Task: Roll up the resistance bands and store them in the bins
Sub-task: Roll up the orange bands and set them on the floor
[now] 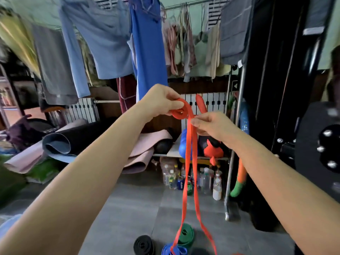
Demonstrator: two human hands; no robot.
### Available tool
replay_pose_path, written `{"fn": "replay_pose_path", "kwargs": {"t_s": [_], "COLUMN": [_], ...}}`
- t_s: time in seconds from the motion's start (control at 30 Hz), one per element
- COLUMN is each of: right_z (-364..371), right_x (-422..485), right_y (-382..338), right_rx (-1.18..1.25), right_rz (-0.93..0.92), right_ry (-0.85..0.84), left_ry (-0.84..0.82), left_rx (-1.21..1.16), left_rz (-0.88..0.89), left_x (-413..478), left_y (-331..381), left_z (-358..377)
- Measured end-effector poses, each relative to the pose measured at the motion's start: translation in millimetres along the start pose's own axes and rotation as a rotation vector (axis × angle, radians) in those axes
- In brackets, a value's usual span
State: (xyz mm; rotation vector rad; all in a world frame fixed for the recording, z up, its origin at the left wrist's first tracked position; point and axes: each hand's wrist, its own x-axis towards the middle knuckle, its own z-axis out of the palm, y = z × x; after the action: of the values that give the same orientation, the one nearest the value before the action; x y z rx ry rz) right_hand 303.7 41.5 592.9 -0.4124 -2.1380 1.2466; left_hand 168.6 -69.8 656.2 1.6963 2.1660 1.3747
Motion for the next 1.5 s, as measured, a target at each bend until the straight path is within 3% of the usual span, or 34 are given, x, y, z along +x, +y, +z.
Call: {"fn": "replay_pose_path", "kwargs": {"t_s": [0.1, 0.47, 0.6, 0.7, 0.8, 0.9, 1.07, 1.23, 1.3, 1.4, 1.5], "right_z": [-0.5, -3.4, -7.5, -8.5, -13.2, -16.9, -2.5, 12.4, 12.9, 13.2, 18.9], "right_x": [1.5, 12.2, 8.6, 6.1, 4.0, 0.6, -6.7, -17.6, -22.2, -27.7, -31.5], "right_y": [-0.5, 32.9, 40.3, 43.9, 47.5, 51.6, 59.8, 69.0, 74.1, 78.8, 79.0], "right_rx": [0.058, -0.171, -0.150, -0.083, 0.014, 0.101, 0.243, 0.178, 0.002, -0.317, -0.415], "right_rz": [-0.040, -0.031, 0.009, -0.006, 0.026, 0.052, 0.014, -0.014, -0.023, -0.031, -0.065], "right_ry": [0.058, 0.011, -0.041, 0.043, 0.116, 0.084, 0.200, 0.224, 0.184, 0.075, 0.044], "left_ry": [-0.066, -0.312, -0.362, -0.348, -0.314, -0.269, -0.056, -0.002, -0.023, -0.133, -0.287], "left_rx": [0.048, 0.385, 0.399, 0.351, 0.194, -0.046, -0.553, -0.961, -0.733, 0.037, 0.511], "left_rz": [-0.020, 0.025, 0.044, 0.054, 0.019, -0.042, -0.148, -0.298, -0.285, -0.011, 0.137], "left_x": [2.7, 20.2, 25.3, 28.2, 25.9, 17.2, -6.0, -37.7, -43.4, -42.6, -43.3], "left_y": [-3.1, -14.2, -13.4, -11.3, -12.6, -19.6, -38.7, -65.1, -73.8, -77.9, -67.1], "left_z": [3.2, 25.9, 32.1, 38.3, 42.7, 47.8, 69.3, 97.3, 99.2, 93.1, 90.7]}}
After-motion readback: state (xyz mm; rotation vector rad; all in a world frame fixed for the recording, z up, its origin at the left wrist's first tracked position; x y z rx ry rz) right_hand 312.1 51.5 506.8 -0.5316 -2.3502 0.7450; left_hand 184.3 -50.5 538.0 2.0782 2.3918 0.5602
